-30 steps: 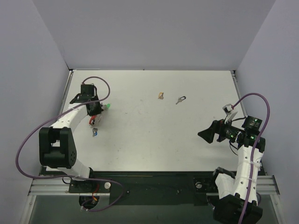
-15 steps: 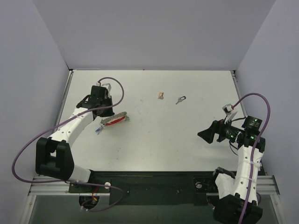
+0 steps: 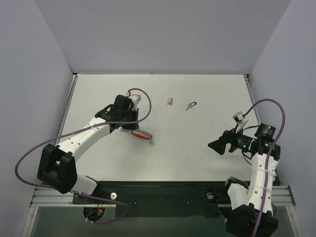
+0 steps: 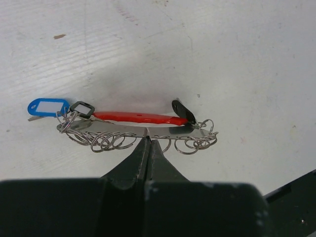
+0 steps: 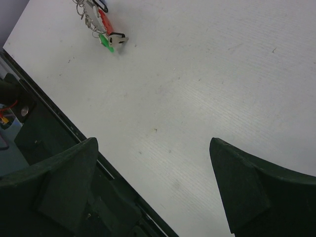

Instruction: Put the keys on the keyring

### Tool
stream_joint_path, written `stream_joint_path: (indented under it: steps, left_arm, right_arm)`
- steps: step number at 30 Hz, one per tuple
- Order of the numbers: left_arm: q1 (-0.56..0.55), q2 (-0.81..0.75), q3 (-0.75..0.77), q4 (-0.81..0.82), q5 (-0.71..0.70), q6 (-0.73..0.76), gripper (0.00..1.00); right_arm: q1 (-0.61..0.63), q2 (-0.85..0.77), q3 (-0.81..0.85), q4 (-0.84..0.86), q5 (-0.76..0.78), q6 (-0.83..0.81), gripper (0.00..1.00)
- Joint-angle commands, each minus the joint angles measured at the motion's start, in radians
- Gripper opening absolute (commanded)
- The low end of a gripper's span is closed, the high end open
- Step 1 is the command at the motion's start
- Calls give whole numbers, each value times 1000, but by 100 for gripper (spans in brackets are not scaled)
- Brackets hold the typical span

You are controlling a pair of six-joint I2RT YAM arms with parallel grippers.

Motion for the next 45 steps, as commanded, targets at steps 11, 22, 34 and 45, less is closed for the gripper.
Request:
stream_joint_path:
  steps: [11, 22, 34, 45]
  left_arm:
    - [-212, -28, 15, 170, 79, 111, 0]
    - [-321, -14, -11, 288, 128, 186, 0]
    - [-393, -13, -90, 414, 169, 232, 0]
    - [-453, 12, -193, 557, 122, 186, 0]
  right_arm:
    - [23, 20, 35, -119, -46, -180, 91]
    - [117, 34, 55, -240, 3, -363, 91]
    - [239, 114, 136, -426, 70, -643, 89]
    - [329, 175, 173, -516, 112, -758, 87]
